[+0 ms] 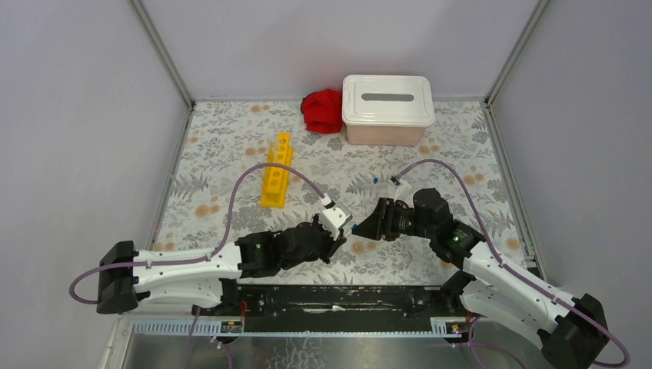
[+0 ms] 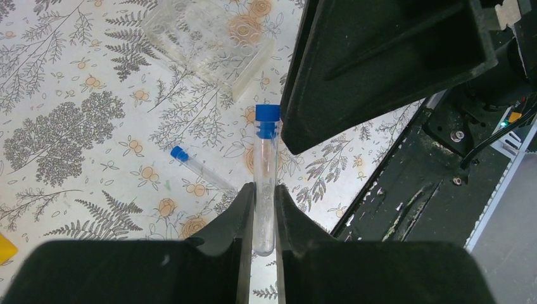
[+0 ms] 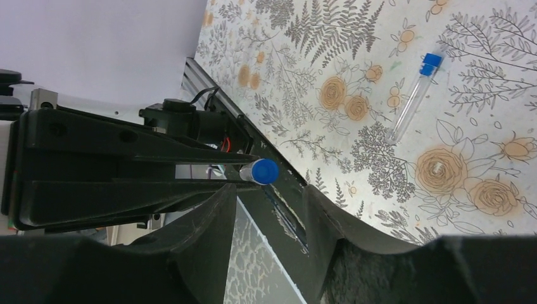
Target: Organize the chemistry lab equipment
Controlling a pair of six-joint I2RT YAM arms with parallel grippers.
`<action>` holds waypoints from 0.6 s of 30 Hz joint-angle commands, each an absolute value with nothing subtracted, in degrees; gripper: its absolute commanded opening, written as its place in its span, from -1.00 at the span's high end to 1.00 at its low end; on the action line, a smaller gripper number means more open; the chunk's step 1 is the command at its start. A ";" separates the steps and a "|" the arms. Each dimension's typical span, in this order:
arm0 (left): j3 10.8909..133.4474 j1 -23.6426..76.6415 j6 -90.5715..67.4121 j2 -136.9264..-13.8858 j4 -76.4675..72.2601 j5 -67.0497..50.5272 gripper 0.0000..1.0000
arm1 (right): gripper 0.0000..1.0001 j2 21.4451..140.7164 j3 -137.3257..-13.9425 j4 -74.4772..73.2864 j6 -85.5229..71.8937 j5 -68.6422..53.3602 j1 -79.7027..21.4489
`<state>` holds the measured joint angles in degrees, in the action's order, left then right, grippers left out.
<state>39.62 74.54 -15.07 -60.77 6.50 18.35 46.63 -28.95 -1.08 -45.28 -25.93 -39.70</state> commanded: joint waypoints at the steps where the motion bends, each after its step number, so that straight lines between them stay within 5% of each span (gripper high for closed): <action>1: 41.46 75.01 -13.19 -60.53 4.60 17.67 1.00 | -0.01 46.26 -28.51 3.87 -46.87 -29.25 -40.00; 18: 42.49 75.28 -12.10 -62.51 3.91 16.63 1.00 | 0.04 49.34 -27.21 9.73 -48.60 -31.05 -40.00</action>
<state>40.69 74.65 -13.58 -62.39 6.44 17.69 48.99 -27.46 5.50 -47.88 -29.10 -39.70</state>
